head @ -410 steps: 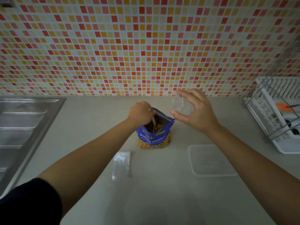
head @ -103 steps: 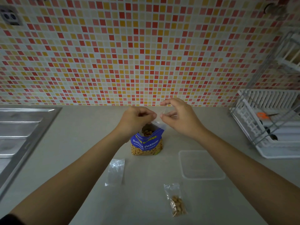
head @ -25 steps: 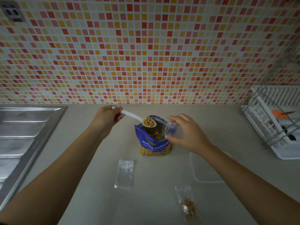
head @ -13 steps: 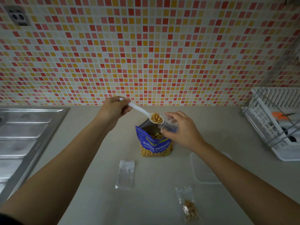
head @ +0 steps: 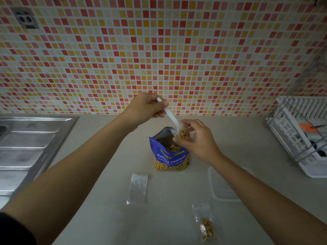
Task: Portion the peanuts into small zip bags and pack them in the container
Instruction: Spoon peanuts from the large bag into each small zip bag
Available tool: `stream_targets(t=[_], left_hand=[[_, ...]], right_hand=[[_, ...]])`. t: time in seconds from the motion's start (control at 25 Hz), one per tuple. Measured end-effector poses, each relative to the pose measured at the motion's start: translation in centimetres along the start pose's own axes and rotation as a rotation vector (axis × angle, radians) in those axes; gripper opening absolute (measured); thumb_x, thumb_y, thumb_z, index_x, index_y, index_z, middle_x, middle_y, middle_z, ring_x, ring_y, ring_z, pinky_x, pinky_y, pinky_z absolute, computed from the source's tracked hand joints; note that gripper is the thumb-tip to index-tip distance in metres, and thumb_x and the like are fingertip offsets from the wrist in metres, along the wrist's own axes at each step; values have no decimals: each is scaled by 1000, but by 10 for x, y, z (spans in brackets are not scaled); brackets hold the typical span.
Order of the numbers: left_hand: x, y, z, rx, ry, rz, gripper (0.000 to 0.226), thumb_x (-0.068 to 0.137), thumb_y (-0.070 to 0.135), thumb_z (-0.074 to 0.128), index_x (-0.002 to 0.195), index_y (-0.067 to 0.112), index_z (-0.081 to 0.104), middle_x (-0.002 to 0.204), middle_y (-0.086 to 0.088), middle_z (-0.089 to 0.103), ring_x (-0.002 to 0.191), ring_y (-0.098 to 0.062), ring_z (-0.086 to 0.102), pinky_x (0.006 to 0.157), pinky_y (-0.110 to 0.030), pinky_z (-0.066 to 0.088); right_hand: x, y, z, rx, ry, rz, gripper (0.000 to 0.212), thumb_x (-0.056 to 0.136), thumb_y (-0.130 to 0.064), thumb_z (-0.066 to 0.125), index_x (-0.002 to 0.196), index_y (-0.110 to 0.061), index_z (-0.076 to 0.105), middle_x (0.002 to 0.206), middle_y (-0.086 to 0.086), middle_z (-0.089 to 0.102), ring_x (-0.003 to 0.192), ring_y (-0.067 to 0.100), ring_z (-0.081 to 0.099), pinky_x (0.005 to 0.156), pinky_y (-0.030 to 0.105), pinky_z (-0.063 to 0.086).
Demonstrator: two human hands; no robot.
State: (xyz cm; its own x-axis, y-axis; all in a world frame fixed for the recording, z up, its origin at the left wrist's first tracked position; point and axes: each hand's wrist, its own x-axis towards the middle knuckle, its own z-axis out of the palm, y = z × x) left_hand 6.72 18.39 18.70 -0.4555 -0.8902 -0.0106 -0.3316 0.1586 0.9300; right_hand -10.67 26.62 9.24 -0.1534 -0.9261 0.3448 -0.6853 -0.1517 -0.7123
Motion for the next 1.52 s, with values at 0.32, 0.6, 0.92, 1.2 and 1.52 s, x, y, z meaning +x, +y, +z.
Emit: stream_targets(t=[0.32,0.6,0.92,1.2,1.52], left_hand=[[-2,22,-36,-116,315,173,17,92,20,55,96,10,68,76,0,65,66,-5,60,61,-15,49],[-4,-51,17,665,92,267,21,94,22,51,89,8,66,69,-1,64,57,-9,57,57,-15,41],[14,-73,72,876,-3,-1,28,96,22,41,102,8,64,83,-7,61,70,-20,52,61,-28,38],[15,-74,75,709,133,-115,24,96,21,44,102,10,64,93,-9,66,75,-20,53,66,-29,42],[21,-74,55,345,115,-209,19,95,19,48,98,11,65,89,-1,59,83,-14,51,73,-26,38]], right_hand=[[3,-3,-9,173,103,75,60,69,-30,79,123,-20,54,109,-2,57,94,11,57,78,25,51],[2,7,-27,97,113,37,58,71,-28,79,123,-23,54,107,-5,54,94,10,54,79,28,52],[7,11,-34,82,142,24,60,71,-28,78,125,-22,53,106,-6,54,94,8,54,79,27,51],[6,18,-41,76,143,44,61,73,-28,78,128,-22,51,109,-4,55,95,8,53,78,31,53],[5,20,-43,95,132,56,60,73,-29,77,127,-23,52,108,-5,54,97,9,54,79,34,55]])
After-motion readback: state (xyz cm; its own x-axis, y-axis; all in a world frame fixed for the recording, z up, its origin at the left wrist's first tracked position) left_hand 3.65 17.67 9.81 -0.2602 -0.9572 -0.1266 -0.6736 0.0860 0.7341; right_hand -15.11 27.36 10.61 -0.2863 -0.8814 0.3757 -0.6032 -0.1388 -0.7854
